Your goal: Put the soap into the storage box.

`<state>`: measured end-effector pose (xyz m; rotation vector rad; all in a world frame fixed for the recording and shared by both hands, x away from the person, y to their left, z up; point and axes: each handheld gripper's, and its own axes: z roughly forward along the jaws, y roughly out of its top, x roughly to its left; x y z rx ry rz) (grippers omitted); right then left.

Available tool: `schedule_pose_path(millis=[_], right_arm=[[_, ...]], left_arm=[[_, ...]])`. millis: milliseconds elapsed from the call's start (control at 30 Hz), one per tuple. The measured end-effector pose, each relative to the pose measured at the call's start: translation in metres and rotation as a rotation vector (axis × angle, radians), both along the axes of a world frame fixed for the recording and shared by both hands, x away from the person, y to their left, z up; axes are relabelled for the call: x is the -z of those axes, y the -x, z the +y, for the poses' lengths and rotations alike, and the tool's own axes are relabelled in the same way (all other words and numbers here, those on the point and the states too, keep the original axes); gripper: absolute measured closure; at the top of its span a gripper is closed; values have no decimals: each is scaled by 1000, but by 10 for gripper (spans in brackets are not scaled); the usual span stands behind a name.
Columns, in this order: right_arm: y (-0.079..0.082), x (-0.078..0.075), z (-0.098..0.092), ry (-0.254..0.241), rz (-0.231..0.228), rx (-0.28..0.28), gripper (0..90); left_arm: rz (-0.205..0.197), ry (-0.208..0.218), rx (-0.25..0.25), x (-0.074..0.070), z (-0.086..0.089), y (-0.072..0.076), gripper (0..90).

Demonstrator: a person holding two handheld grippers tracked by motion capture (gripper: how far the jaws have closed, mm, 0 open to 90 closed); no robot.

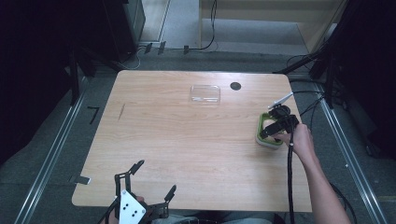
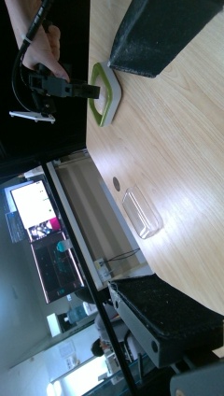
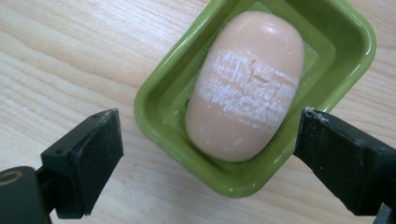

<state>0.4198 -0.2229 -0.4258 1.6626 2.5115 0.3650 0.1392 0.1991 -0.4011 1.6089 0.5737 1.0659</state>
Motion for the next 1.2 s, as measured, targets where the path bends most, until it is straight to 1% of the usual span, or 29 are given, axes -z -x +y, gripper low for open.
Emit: schedule_pose_path(millis=[133,200,300,400,433,467,567,600,633,700,733,867,900,933,1000,1033,1067,1167,1200], right_arm=[[5,-4,1,2,14,-5,75],[11,-8,3,9,24,-22,70],[16,-10,3,16,22,-33,69],[23,-13,4,19,26,-43,69],[29,-15,4,23,24,-51,70],[29,-15,4,23,24,-51,70],[38,-17,3,32,33,-58,66],[43,-18,2,35,33,-69,64],[43,-18,2,35,33,-69,64],[49,-19,0,39,33,-66,63],[55,-19,-2,40,31,-77,59],[65,-17,-3,53,40,-86,46],[65,-17,-3,53,40,-86,46],[70,-15,-3,57,43,-93,39],[72,-15,-3,61,49,-98,38],[77,-13,-3,65,53,-102,34],[77,-13,-3,65,53,-102,34],[85,-8,-3,82,66,-120,29],[87,-7,-3,81,68,-118,29]], left_arm=[[0,2,-1,0,0,0,0],[0,1,-1,0,0,0,0],[0,-1,1,0,0,0,0],[0,1,-1,0,0,0,0],[-1,-1,0,0,0,0,0],[0,-1,1,0,0,0,0],[0,-2,0,0,0,0,0],[0,-2,0,0,0,0,0],[0,-2,-1,0,0,0,0],[1,-3,-2,0,0,0,0],[1,-2,-2,0,-1,0,0],[-1,-3,1,0,-1,0,0],[-1,-3,1,0,-1,0,0],[-1,-3,1,0,-1,0,0],[-1,-2,0,0,-1,0,0],[0,-3,-1,0,-1,0,0],[0,-3,0,0,-1,0,0],[-1,-2,2,0,-1,0,0],[-1,-2,2,0,-1,0,0]])
